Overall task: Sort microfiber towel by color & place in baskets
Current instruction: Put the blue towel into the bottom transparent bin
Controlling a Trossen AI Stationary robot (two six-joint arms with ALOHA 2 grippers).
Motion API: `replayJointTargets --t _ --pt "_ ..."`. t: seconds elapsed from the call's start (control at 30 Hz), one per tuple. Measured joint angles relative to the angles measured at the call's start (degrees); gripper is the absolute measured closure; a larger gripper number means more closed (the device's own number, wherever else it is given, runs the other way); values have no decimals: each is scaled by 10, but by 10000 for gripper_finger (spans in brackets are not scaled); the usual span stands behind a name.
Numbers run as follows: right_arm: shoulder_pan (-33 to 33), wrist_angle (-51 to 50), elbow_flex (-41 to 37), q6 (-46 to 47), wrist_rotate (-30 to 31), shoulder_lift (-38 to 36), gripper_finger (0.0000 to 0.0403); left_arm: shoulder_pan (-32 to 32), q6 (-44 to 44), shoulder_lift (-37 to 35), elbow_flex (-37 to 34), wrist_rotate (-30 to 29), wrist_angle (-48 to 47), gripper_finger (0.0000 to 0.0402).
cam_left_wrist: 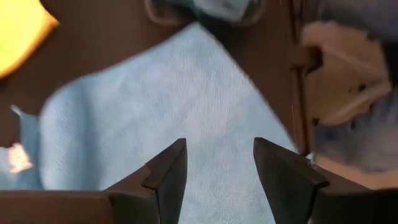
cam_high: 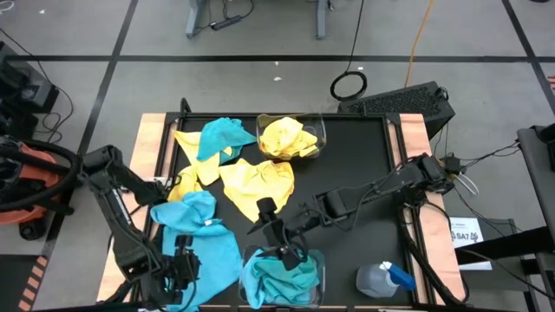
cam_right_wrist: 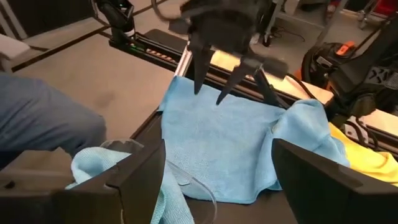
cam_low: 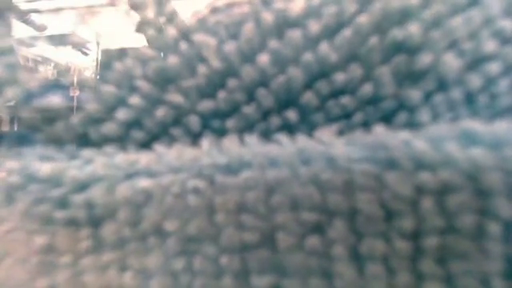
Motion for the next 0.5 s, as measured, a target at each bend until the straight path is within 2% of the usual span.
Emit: replayJointTargets --t 0.33,0.5 --pt "-1 -12 0 -4 -2 0 117 1 0 84 -42 61 27 210" --pt "-1 -15 0 -4 -2 0 117 10 1 109 -66 64 67 210"
